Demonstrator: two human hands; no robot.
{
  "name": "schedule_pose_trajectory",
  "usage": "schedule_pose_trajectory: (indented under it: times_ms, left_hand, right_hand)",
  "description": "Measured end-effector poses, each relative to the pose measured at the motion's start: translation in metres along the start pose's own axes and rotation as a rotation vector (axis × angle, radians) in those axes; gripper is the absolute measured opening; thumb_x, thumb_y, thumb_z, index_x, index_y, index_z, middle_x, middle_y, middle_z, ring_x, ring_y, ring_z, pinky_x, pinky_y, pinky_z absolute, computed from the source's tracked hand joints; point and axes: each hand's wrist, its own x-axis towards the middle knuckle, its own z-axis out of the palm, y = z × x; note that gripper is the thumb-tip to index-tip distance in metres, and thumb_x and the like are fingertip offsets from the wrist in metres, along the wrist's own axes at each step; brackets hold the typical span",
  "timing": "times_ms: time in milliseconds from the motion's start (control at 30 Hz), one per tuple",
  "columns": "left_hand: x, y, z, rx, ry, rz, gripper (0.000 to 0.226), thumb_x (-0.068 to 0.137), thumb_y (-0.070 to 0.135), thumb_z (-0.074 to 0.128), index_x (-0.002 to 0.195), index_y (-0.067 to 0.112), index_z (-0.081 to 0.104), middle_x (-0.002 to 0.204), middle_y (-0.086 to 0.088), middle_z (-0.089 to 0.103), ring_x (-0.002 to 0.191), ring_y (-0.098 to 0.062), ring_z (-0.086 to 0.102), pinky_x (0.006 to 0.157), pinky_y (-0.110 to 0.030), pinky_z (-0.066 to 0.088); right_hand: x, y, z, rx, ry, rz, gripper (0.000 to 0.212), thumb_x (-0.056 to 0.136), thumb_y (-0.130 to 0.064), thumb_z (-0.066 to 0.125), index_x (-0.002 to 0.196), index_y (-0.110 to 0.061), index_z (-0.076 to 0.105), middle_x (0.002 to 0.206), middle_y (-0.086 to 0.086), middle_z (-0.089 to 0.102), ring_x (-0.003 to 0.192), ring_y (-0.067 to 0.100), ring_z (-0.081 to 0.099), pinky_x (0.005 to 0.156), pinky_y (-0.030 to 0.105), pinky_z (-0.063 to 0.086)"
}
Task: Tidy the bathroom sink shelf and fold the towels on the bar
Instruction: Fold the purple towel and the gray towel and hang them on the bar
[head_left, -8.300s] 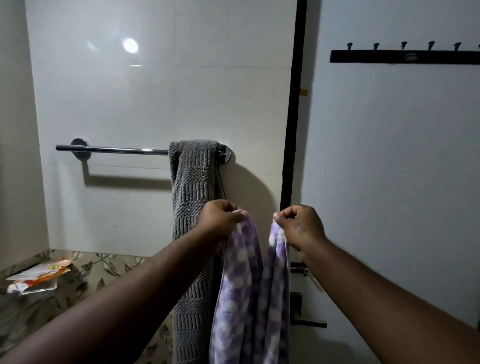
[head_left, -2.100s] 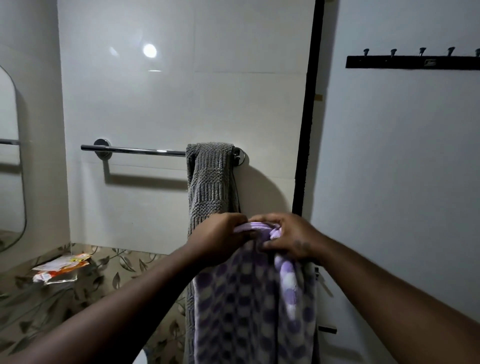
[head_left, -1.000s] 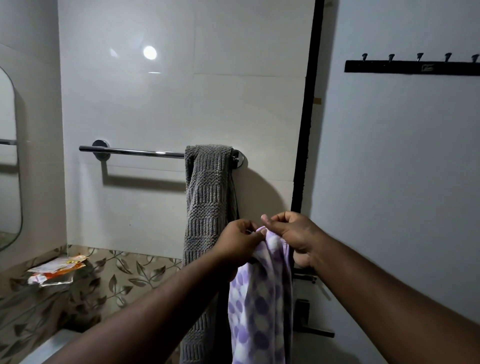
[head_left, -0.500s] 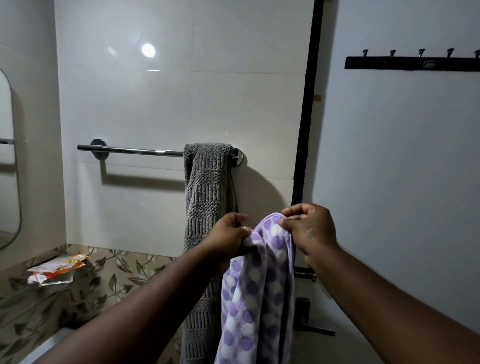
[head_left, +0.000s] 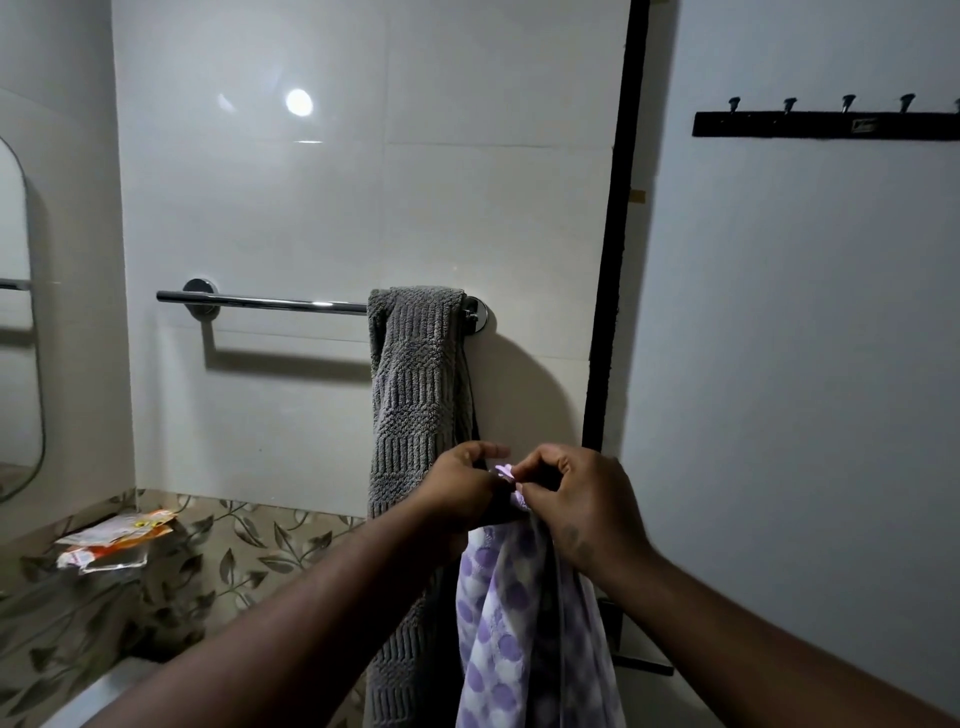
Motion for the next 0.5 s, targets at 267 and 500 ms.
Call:
schedule_pose_trajectory:
  times_ms: [267, 500]
  left_hand:
    - [0.003, -0.002, 0.005, -0.014, 0.056, -0.012, 0.029, 0.092, -0.019, 0.051, 0.116, -0.006, 0.061, 0.085, -0.021, 0.062, 0.065, -0.026, 0.062, 0.046, -0.026, 0.057]
    - [0.002, 0.002, 0.009, -0.103, -0.092, -0.045, 0.024, 0.095, -0.017, 0.048, 0.083, -0.010, 0.068, 0.080, -0.024, 0.068, 0.062, -0.023, 0.071, 0.061, -0.028, 0.064]
  right_hand:
    - [-0.012, 0.014, -0.001, 0.043, -0.085, -0.091, 0.024, 0.076, -0.020, 0.080, 0.098, -0.029, 0.076, 0.091, -0.016, 0.076, 0.085, -0.005, 0.070, 0.075, 0.015, 0.054]
    - [0.003, 0.016, -0.010, 0.178, 0.009, 0.043, 0.018, 0.083, -0.014, 0.080, 0.086, -0.025, 0.066, 0.077, -0.014, 0.074, 0.070, -0.001, 0.068, 0.061, 0.010, 0.048]
